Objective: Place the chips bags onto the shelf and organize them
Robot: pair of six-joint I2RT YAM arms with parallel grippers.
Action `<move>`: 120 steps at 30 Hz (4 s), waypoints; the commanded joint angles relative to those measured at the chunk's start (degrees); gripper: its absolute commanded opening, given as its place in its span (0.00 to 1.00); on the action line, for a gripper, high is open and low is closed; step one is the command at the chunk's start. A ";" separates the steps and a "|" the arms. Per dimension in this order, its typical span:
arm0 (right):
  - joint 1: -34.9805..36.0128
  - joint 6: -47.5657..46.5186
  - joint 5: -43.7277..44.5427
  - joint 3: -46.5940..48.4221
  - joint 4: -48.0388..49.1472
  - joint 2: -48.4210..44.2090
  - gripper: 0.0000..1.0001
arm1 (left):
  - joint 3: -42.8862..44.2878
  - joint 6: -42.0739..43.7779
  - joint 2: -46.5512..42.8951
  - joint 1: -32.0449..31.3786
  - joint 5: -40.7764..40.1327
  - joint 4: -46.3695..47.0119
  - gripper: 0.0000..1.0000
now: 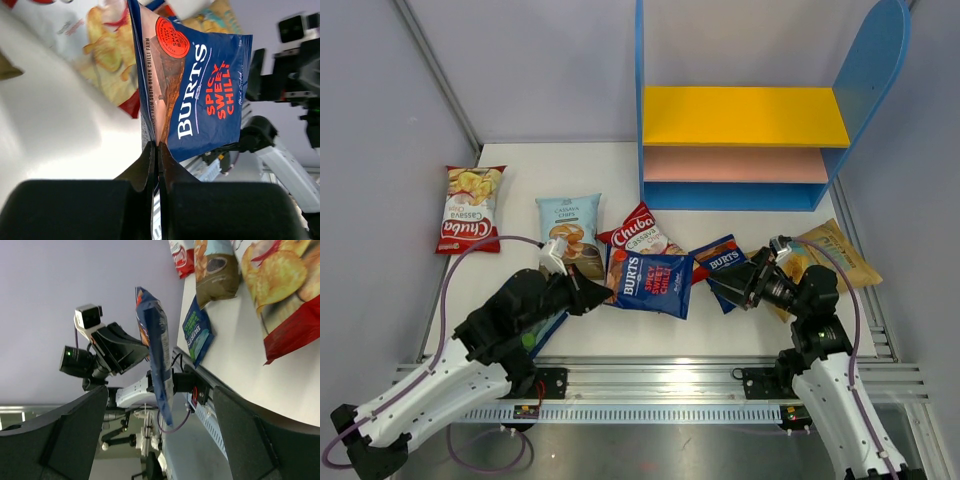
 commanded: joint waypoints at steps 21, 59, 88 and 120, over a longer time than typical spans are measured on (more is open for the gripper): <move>24.94 -6.54 9.42 8.67 20.26 18.96 0.58 | 6.48 0.12 5.31 -2.19 9.51 14.17 0.00; -4.57 -9.71 9.17 35.80 22.98 36.36 0.08 | 23.88 16.73 -4.80 -2.28 -30.22 -32.33 0.88; -19.09 -15.69 41.14 57.46 6.83 61.69 0.18 | 21.60 17.00 -10.87 -2.28 -28.99 -30.04 0.90; -19.35 -1.18 48.99 76.87 -10.58 78.99 0.27 | 21.24 16.38 -13.77 -2.28 -29.78 -30.13 0.90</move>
